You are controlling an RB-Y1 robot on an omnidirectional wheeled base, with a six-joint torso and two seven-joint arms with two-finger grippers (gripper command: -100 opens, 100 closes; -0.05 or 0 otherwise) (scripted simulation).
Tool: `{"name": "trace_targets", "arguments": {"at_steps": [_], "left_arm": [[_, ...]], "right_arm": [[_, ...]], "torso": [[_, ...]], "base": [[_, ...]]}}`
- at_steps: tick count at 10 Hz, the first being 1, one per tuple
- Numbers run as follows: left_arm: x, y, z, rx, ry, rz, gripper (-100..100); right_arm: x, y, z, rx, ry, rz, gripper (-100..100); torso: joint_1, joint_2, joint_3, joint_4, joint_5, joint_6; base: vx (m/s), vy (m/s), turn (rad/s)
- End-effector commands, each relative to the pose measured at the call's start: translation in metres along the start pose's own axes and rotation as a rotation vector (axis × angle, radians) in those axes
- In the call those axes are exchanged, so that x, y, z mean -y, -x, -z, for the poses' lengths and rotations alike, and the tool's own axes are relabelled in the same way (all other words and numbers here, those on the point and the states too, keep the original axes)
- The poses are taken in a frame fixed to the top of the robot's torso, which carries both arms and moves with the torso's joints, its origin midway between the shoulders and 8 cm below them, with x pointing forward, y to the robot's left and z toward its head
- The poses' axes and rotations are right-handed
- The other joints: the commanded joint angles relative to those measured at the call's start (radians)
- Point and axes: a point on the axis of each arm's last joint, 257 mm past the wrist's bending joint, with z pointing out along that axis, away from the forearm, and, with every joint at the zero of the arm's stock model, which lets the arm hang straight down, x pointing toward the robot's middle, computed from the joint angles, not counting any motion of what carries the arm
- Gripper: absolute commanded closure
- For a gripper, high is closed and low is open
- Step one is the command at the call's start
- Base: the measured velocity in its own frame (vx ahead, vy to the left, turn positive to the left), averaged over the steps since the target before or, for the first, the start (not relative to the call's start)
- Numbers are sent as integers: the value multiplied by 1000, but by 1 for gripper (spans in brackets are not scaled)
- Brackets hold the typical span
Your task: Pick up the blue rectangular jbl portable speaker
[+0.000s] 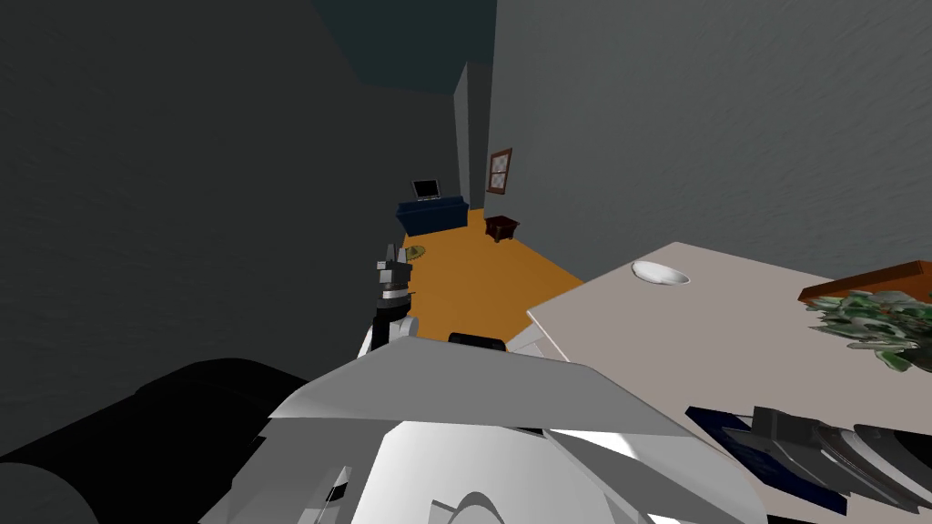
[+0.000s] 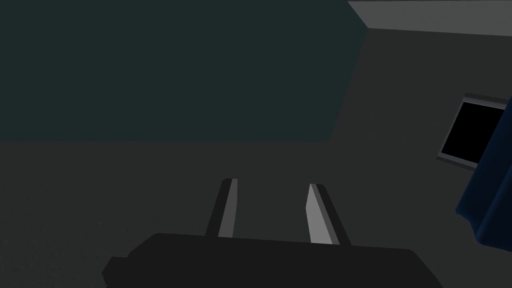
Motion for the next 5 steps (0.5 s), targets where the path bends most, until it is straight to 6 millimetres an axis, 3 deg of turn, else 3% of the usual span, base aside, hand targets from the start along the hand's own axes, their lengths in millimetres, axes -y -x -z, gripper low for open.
{"name": "trace_targets", "arguments": {"at_steps": [1, 2, 3, 4, 5], "left_arm": [[0, 0, 0, 0, 0, 0, 0], [0, 0, 0, 0, 0, 0, 0], [0, 0, 0, 0, 0, 0, 0], [0, 0, 0, 0, 0, 0, 0], [0, 0, 0, 0, 0, 0, 0]], "right_arm": [[0, 0, 0, 0, 0, 0, 100], [0, 0, 0, 0, 0, 0, 100], [0, 0, 0, 0, 0, 1, 0], [5, 10, 11, 3, 1, 11, 100], [8, 16, 18, 4, 1, 18, 100]], "torso": [[0, 0, 0, 0, 0, 0], [0, 0, 0, 0, 0, 0], [0, 0, 0, 0, 0, 0], [0, 0, 0, 0, 0, 0], [0, 1, 1, 0, 1, 1]], "base": [[0, 0, 0], [0, 0, 0], [0, 0, 0], [-25, -1, -100], [-43, -3, -102]]}}
